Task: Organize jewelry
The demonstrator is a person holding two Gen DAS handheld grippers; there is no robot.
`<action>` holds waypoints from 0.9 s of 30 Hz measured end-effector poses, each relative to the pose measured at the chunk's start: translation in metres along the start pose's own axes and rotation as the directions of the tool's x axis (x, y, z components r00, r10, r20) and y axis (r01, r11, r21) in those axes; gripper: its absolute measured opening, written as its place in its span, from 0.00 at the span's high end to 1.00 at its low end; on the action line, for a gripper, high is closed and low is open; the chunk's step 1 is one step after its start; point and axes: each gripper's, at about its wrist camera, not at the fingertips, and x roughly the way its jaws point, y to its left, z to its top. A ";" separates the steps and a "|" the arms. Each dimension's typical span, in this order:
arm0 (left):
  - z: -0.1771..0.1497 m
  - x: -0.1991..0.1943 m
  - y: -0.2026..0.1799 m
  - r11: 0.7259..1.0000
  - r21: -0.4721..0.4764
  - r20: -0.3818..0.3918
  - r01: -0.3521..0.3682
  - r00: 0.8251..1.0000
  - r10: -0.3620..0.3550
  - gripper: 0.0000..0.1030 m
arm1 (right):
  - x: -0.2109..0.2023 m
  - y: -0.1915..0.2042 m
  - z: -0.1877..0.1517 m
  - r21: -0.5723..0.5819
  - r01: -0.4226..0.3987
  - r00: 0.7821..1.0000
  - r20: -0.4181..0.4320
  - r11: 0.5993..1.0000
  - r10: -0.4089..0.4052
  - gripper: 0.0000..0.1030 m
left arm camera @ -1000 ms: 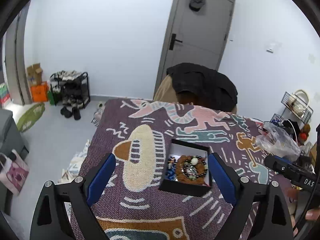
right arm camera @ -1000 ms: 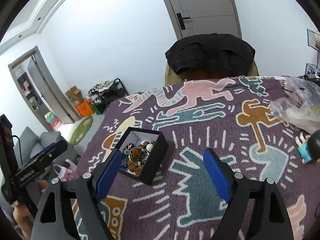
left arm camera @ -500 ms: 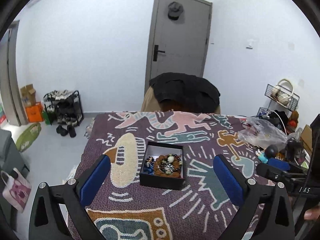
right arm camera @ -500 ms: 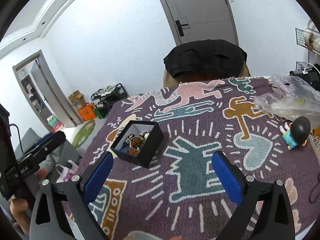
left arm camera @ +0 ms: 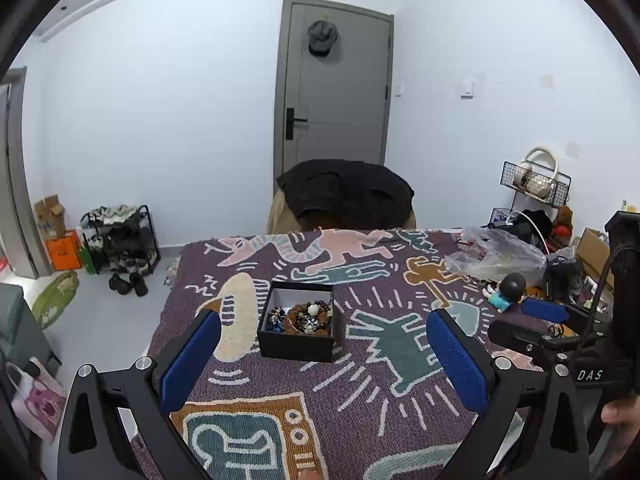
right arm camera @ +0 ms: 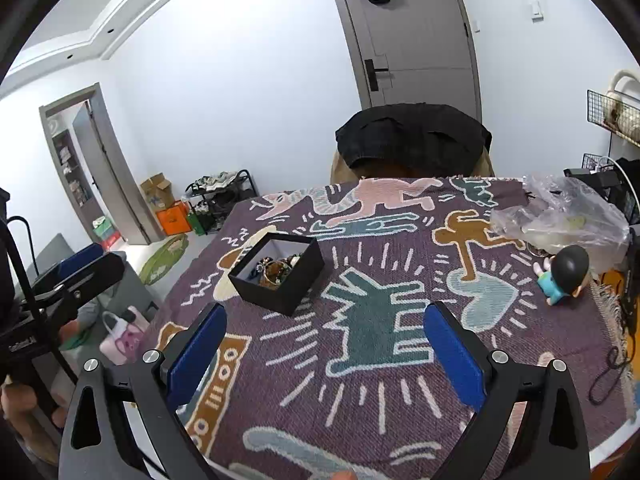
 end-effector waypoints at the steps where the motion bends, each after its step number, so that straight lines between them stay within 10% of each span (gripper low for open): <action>1: -0.002 -0.003 -0.001 1.000 0.002 0.004 -0.001 1.000 0.001 0.00 | -0.003 0.000 -0.002 -0.003 0.002 1.000 0.002 1.000 -0.002 0.04; 27: -0.045 -0.026 0.013 0.998 0.002 0.016 -0.057 0.998 0.057 0.00 | -0.030 -0.032 -0.026 0.015 0.083 0.997 0.003 0.996 -0.083 0.04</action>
